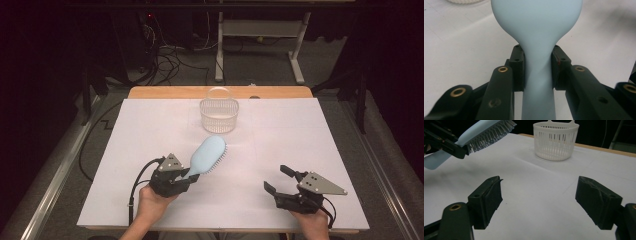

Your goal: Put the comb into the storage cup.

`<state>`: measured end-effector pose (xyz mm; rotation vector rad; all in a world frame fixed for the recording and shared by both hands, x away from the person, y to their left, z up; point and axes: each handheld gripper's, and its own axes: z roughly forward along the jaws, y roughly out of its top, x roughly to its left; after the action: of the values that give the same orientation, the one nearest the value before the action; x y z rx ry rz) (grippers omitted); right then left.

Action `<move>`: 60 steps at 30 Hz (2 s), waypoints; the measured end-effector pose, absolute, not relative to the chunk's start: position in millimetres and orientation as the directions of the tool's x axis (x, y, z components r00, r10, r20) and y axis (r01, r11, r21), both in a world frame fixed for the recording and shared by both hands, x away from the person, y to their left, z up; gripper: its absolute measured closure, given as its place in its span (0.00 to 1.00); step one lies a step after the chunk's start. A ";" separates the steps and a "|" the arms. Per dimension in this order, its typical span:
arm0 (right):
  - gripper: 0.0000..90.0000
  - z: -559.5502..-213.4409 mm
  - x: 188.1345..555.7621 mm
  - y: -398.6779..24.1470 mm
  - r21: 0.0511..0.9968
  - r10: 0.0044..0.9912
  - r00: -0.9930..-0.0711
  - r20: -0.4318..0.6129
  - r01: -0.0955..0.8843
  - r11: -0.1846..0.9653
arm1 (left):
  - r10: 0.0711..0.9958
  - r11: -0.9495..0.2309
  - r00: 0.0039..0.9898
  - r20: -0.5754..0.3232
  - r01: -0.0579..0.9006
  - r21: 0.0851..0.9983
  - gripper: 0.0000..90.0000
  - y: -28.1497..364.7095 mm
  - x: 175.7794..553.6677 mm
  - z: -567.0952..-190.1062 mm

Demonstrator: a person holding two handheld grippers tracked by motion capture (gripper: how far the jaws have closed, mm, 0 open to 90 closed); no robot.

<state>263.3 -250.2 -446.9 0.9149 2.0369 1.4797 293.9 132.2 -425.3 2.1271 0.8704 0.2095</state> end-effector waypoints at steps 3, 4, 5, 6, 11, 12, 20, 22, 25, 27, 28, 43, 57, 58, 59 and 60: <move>0.24 -446.6 263.6 -243.8 0.949 0.727 -0.687 0.021 0.243 0.203 | 0.645 -0.439 0.752 -0.136 0.510 0.739 0.75 130.8 293.5 -425.1; 0.22 -446.4 263.7 -241.9 0.948 0.729 -0.685 0.014 0.240 0.208 | 0.644 -0.443 0.754 -0.132 0.508 0.739 0.75 130.2 293.3 -425.4; 0.21 -446.1 263.5 -239.7 0.948 0.735 -0.678 0.005 0.236 0.211 | 0.644 -0.449 0.755 -0.124 0.504 0.737 0.75 129.9 293.4 -425.6; 0.21 -445.5 263.5 -238.0 0.949 0.737 -0.676 -0.004 0.230 0.216 | 0.644 -0.449 0.754 -0.125 0.506 0.736 0.75 129.5 293.5 -425.8; 0.21 -445.0 266.0 -230.4 0.949 0.718 -0.696 0.000 0.226 0.218 | 0.639 -0.455 0.760 -0.120 0.499 0.738 0.75 127.6 292.7 -425.6; 0.21 -445.1 266.3 -228.9 0.949 0.715 -0.700 -0.001 0.225 0.222 | 0.639 -0.457 0.761 -0.116 0.497 0.738 0.75 126.9 292.5 -425.7; 0.21 -444.8 270.1 -218.3 0.952 0.695 -0.719 0.018 0.226 0.208 | 0.625 -0.478 0.774 -0.101 0.481 0.735 0.75 121.0 290.4 -427.3; 0.21 -444.9 271.1 -214.9 0.951 0.690 -0.724 0.020 0.226 0.210 | 0.622 -0.484 0.777 -0.098 0.479 0.733 0.75 119.2 289.9 -427.8; 0.22 -445.2 272.9 -210.1 0.952 0.679 -0.733 0.030 0.229 0.205 | 0.617 -0.487 0.781 -0.096 0.476 0.732 0.75 116.9 289.8 -428.5; 0.23 -445.4 274.0 -207.0 0.949 0.669 -0.742 0.036 0.234 0.209 | 0.616 -0.486 0.782 -0.097 0.474 0.734 0.75 115.7 289.9 -428.7; 0.23 -445.6 274.9 -204.6 0.948 0.662 -0.749 0.038 0.237 0.214 | 0.617 -0.484 0.781 -0.098 0.475 0.735 0.75 115.1 289.9 -428.9; 0.25 -444.6 284.3 -178.4 0.939 0.625 -0.776 0.086 0.273 0.210 | 0.594 -0.486 0.799 -0.097 0.452 0.748 0.75 101.8 287.4 -425.5; 0.24 -443.9 290.5 -164.0 0.937 0.592 -0.798 0.116 0.285 0.202 | 0.583 -0.510 0.810 -0.067 0.429 0.745 0.75 94.1 284.6 -426.5; 0.24 -443.9 290.7 -163.2 0.937 0.589 -0.800 0.117 0.285 0.201 | 0.585 -0.510 0.809 -0.066 0.429 0.745 0.75 93.7 284.6 -426.7; 0.24 -443.9 290.8 -162.5 0.937 0.588 -0.800 0.120 0.286 0.199 | 0.586 -0.509 0.808 -0.066 0.430 0.746 0.75 93.5 284.6 -426.9; 0.24 -443.9 291.1 -161.9 0.937 0.588 -0.799 0.123 0.289 0.196 | 0.586 -0.508 0.807 -0.066 0.430 0.747 0.75 93.2 284.5 -427.0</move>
<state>291.1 -161.9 -443.9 0.8347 2.2112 1.6390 284.5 93.2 -427.0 2.1830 0.7450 0.2477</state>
